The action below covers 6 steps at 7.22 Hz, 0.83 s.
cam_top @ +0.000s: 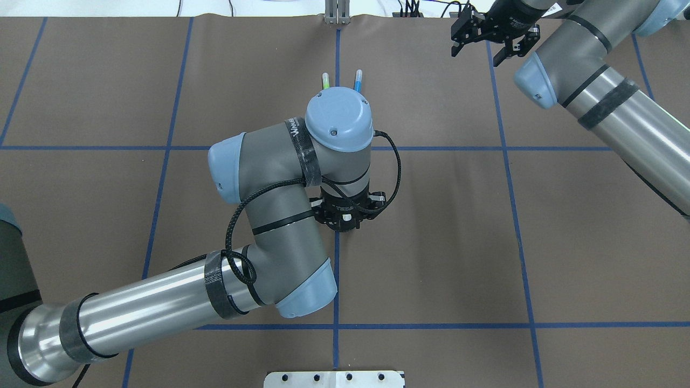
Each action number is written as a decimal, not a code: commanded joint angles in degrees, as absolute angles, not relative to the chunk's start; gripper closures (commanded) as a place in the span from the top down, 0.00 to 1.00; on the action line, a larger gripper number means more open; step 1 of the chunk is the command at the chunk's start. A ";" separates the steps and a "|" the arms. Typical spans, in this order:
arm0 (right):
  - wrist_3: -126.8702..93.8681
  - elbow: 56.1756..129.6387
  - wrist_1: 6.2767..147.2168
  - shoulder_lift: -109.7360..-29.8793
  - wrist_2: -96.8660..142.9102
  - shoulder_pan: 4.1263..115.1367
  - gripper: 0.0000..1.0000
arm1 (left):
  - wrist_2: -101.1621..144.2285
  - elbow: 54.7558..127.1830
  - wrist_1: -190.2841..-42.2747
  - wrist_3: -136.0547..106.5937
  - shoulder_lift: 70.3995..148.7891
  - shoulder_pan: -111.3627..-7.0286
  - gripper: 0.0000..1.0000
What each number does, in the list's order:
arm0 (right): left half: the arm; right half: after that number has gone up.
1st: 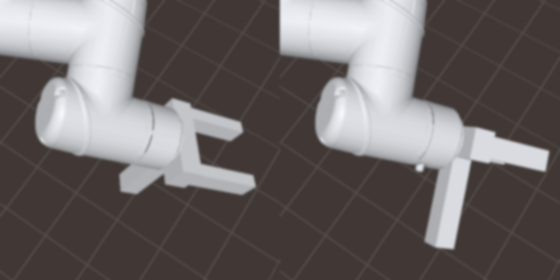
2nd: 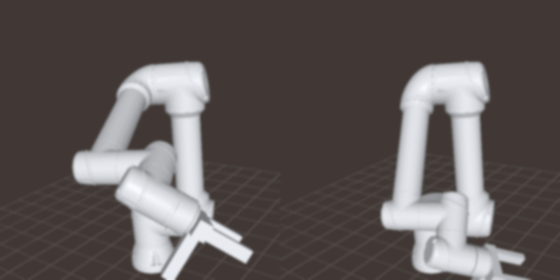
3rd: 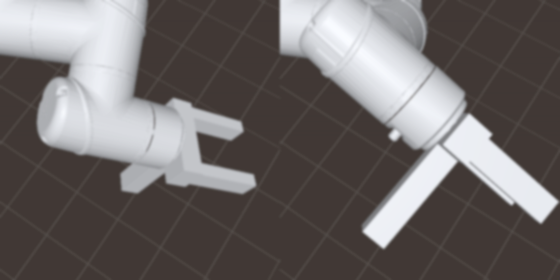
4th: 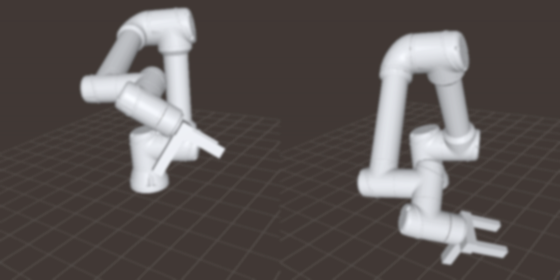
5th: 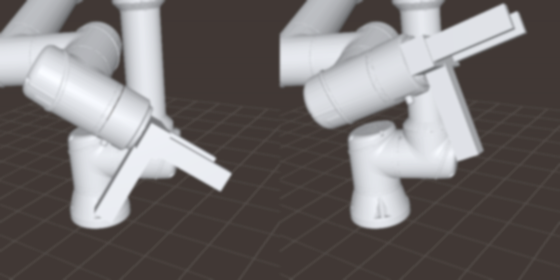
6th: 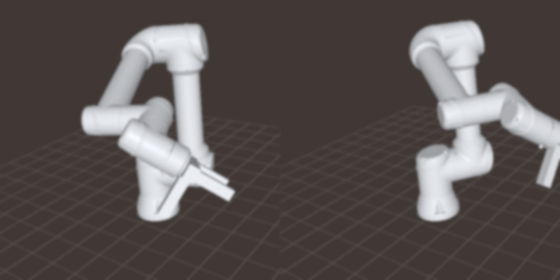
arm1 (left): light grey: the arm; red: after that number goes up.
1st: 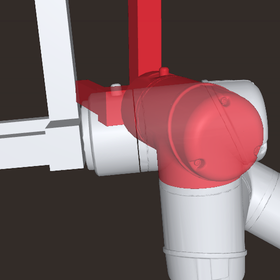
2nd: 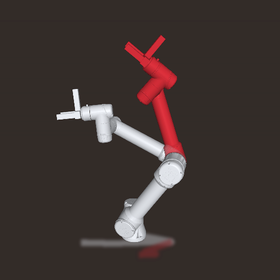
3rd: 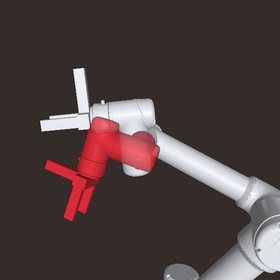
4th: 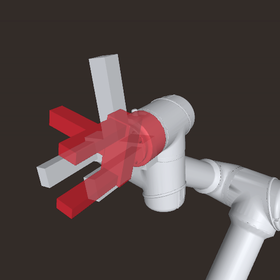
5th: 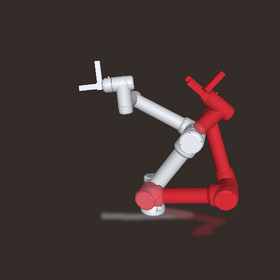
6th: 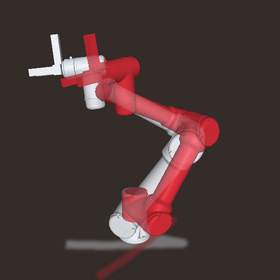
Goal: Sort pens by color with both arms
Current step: 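Close the left gripper on the yellow highlighter in the cup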
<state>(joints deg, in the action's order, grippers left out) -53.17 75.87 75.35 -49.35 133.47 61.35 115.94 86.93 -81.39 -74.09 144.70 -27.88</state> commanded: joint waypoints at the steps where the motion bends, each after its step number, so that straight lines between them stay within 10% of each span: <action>1: -53.17 75.94 75.32 -49.57 133.51 61.35 1.00 | 115.93 86.84 -81.39 -74.09 144.67 -27.86 0.42; 6: -53.00 75.85 75.32 -49.92 133.42 61.35 1.00 | 114.96 85.52 -81.91 -74.18 144.93 -27.86 0.32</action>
